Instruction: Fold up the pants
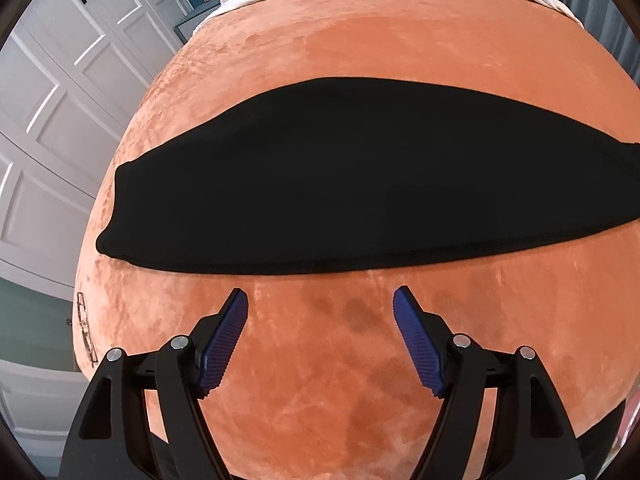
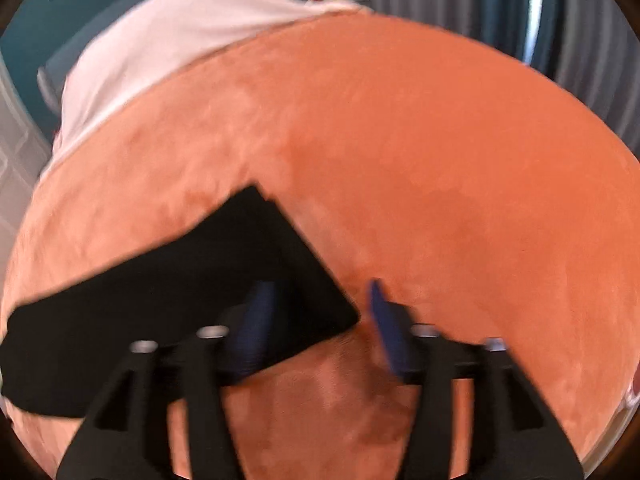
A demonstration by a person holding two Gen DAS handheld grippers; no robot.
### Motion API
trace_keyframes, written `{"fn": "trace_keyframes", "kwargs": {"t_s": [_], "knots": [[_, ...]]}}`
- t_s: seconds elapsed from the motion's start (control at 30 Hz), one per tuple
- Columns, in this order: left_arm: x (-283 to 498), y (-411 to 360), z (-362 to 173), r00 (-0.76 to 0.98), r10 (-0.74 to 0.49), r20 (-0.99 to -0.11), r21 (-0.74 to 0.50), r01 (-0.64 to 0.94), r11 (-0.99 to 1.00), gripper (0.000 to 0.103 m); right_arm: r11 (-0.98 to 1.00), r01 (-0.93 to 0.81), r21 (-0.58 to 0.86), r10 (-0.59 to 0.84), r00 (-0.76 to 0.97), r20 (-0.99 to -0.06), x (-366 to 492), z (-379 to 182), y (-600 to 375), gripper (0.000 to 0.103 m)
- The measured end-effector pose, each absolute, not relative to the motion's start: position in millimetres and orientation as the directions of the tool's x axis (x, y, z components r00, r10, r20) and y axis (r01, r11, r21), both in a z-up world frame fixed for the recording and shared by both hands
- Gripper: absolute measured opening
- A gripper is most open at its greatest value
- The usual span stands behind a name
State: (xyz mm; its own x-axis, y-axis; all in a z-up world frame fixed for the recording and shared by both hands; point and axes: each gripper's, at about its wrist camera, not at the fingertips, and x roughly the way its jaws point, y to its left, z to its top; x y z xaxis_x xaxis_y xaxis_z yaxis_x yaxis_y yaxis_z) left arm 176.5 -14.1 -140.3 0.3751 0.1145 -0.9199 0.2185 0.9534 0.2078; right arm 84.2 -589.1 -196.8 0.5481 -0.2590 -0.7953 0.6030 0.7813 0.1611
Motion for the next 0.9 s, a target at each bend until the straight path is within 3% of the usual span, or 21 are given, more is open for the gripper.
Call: {"fn": "trace_keyframes", "kwargs": {"t_s": [0.07, 0.13, 0.27, 0.4, 0.6, 0.9], "knots": [[173.9, -10.8, -144.5, 0.361, 0.122, -0.925, 0.21, 0.216, 0.953, 0.073, 0.778, 0.604, 0.175, -0.221, 0.523, -0.823, 85.5, -206.8, -594.5, 0.067], [170.8, -6.8, -146.2, 0.347, 0.125, -0.93, 0.207, 0.21, 0.956, 0.073, 0.775, 0.585, 0.238, -0.125, 0.512, -0.85, 94.6, -224.5, -597.3, 0.059], [160.3, 4.4, -144.1, 0.344, 0.123, -0.931, 0.2, 0.198, 0.96, 0.073, 0.728, 0.58, 0.365, -0.025, 0.554, -0.832, 101.4, -227.6, -595.6, 0.019], [150.2, 18.6, -144.0, 0.345, 0.122, -0.931, 0.198, 0.196, 0.96, 0.074, 0.741, 0.535, 0.406, -0.005, 0.61, -0.792, 111.0, -188.8, -565.3, 0.019], [136.3, 54.3, -136.9, 0.356, 0.079, -0.931, 0.141, 0.153, 0.978, 0.075, 0.857, 0.277, 0.435, 0.146, 0.678, -0.721, 157.2, -111.9, -446.1, 0.019], [108.7, 132.8, -116.7, 0.442, 0.149, -0.884, 0.196, 0.061, 0.979, 0.077, 0.94, -0.076, 0.333, 0.316, 0.567, -0.761, 237.4, -97.7, -218.5, 0.019]]}}
